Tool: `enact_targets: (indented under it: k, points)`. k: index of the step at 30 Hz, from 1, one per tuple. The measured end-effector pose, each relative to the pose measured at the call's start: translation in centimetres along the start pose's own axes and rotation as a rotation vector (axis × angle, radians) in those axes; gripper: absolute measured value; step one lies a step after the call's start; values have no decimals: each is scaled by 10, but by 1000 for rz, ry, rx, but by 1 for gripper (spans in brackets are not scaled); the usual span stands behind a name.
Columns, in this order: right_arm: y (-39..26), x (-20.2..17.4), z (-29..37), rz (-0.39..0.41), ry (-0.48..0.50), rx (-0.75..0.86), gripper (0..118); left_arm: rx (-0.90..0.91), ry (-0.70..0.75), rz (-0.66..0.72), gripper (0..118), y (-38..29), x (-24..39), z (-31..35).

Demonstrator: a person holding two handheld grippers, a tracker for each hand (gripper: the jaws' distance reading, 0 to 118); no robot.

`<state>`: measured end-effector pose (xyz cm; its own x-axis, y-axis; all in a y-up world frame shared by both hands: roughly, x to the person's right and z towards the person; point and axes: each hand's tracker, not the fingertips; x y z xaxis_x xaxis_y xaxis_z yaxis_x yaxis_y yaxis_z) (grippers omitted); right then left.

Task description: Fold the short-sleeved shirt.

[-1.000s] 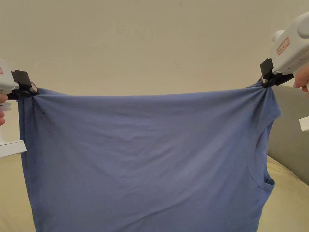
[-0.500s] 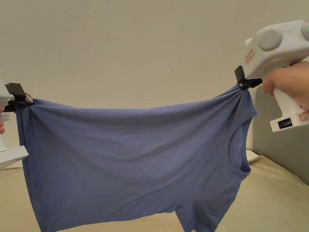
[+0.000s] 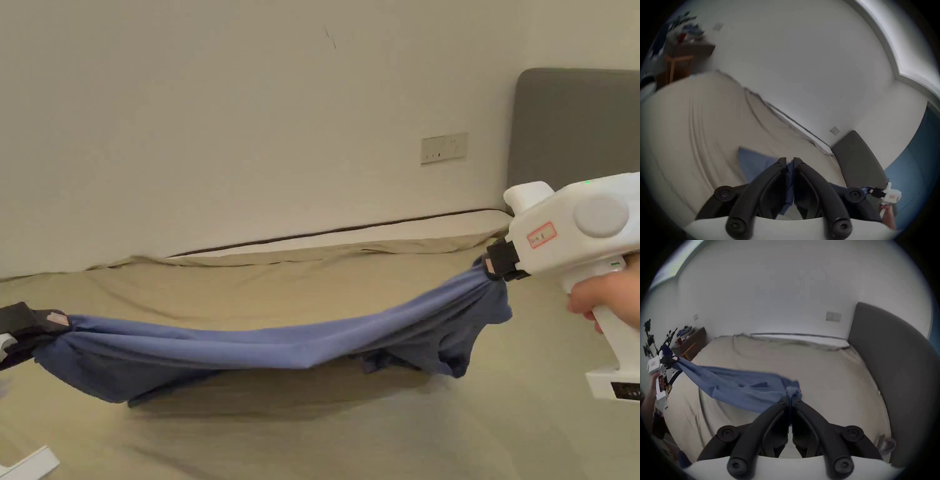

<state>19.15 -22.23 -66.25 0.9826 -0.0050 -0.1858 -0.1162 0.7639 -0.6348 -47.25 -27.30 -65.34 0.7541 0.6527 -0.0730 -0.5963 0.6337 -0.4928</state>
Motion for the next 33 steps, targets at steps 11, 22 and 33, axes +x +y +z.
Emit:
enact_targets:
  k: [11, 22, 33]
  points:
    - [-217, -10, 60, -24, -9, -180, 4, -174, -19, -43, 6, -161, -64, 135]
    - [-303, -8, 87, 48, -36, -362, 4, -343, 74, -99, 5, -227, -116, 203]
    - [-338, 2, 29, 27, -53, -478, 4, -377, 226, -104, 5, -254, -144, 132]
